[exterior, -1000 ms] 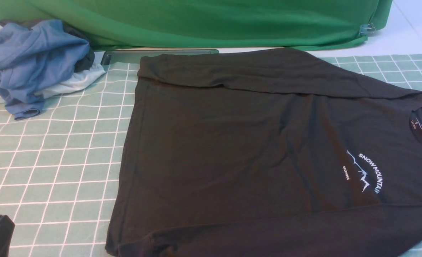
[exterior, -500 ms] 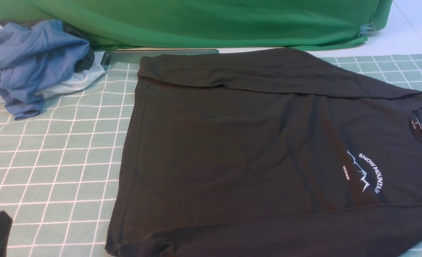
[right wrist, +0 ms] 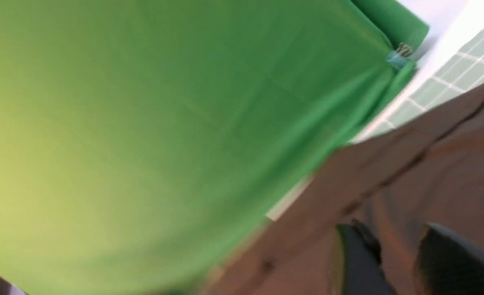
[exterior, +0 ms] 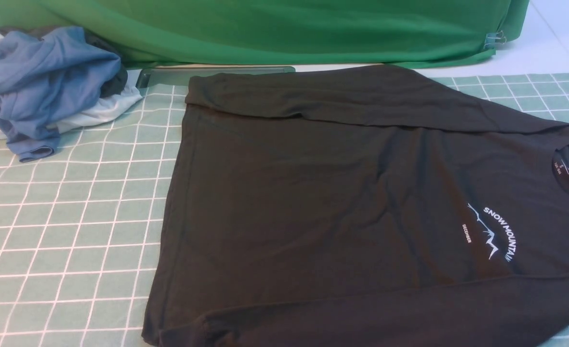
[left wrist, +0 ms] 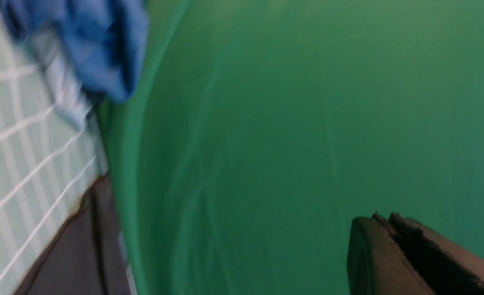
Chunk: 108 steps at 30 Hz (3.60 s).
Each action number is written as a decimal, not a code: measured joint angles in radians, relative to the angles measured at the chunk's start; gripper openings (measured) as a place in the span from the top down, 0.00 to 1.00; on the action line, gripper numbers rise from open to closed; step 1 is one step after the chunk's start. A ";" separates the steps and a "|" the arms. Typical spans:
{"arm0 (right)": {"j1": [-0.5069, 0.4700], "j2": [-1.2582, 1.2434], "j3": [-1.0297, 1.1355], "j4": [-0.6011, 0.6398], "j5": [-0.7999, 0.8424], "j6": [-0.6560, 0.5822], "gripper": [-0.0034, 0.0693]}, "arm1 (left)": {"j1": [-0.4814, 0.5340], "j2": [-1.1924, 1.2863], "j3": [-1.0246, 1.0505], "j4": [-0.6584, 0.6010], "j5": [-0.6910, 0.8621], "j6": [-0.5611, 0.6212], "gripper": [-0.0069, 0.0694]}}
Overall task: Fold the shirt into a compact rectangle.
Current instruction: 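Grasp the left edge of the dark T-shirt lying flat on the table, then fold the left side of the black T-shirt inward over its body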
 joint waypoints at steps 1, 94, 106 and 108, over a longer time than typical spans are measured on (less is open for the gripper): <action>0.000 0.000 0.000 0.005 -0.018 0.010 0.62 | 0.000 0.000 0.000 0.010 -0.036 -0.006 0.89; 0.000 1.024 -0.848 -0.062 0.942 -0.926 0.81 | -0.431 1.596 -0.803 0.526 1.007 0.212 0.73; 0.000 1.024 -0.848 -0.062 0.942 -0.926 0.78 | -0.431 1.556 -0.907 0.541 1.057 0.206 0.87; 0.000 1.024 -0.848 -0.062 0.942 -0.926 0.78 | -0.431 1.534 -1.021 0.575 1.106 0.180 0.87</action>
